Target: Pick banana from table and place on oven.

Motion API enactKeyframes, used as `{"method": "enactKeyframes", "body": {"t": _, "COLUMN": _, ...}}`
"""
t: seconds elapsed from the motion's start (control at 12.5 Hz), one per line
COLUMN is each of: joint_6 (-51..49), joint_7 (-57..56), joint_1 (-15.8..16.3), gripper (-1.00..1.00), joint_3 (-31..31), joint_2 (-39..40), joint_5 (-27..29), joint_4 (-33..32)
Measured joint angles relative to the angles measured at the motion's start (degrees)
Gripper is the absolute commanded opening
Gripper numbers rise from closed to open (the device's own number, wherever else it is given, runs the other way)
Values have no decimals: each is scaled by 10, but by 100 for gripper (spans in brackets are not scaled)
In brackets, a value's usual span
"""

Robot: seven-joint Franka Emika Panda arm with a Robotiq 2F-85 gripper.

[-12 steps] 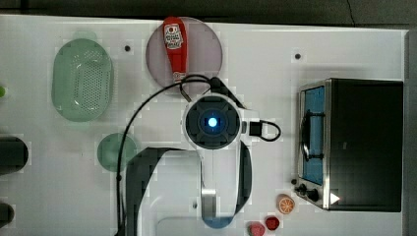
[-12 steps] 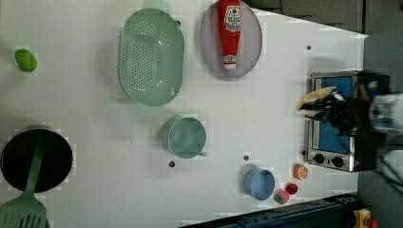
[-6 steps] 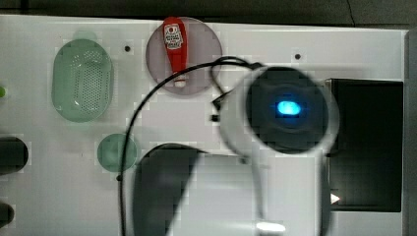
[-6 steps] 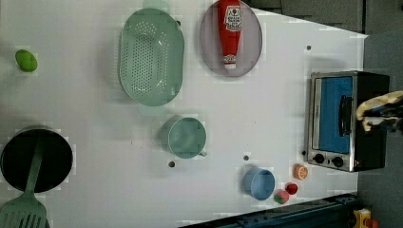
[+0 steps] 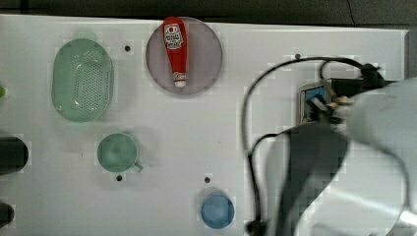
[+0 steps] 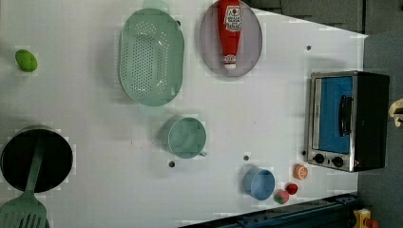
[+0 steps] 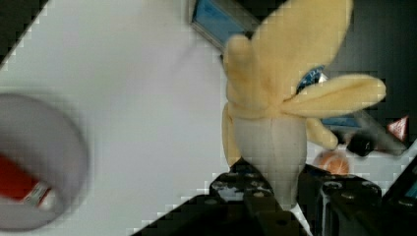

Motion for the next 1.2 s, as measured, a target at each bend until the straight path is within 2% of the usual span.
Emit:
{"method": "enactKeyframes", "body": {"t": 0.4, "joint_6": 140, "joint_7": -205, "joint_1": -7, "gripper": -59, "joint_3": -126, "joint_2": 139, "joint_5": -1, "joint_4": -14}}
{"method": "enactKeyframes", "body": {"t": 0.56, "joint_6": 158, "joint_7": -250, "joint_1": -13, "gripper": -59, "joint_3": -155, "joint_2": 173, "joint_5": 35, "joint_4": -13}}
{"method": "enactKeyframes", "body": {"t": 0.64, "joint_6": 159, "joint_7": -260, "joint_1": -13, "gripper": -50, "joint_3": -165, "joint_2": 179, "joint_5": 46, "joint_4": -15}}
{"method": "enactKeyframes", "body": {"t": 0.8, "joint_6": 164, "joint_7": -292, "joint_1": -16, "gripper": -8, "joint_3": -175, "joint_2": 181, "joint_5": 60, "joint_4": -13}}
{"method": "enactKeyframes", "body": {"t": 1.12, "joint_6": 168, "joint_7": -320, "joint_1": -25, "gripper": 84, "joint_3": -163, "joint_2": 173, "joint_5": 51, "joint_4": -10}}
{"method": "enactKeyframes", "body": {"t": 1.2, "joint_6": 162, "joint_7": -330, "joint_1": -24, "gripper": 99, "joint_3": -158, "joint_2": 175, "joint_5": 50, "joint_4": -4}}
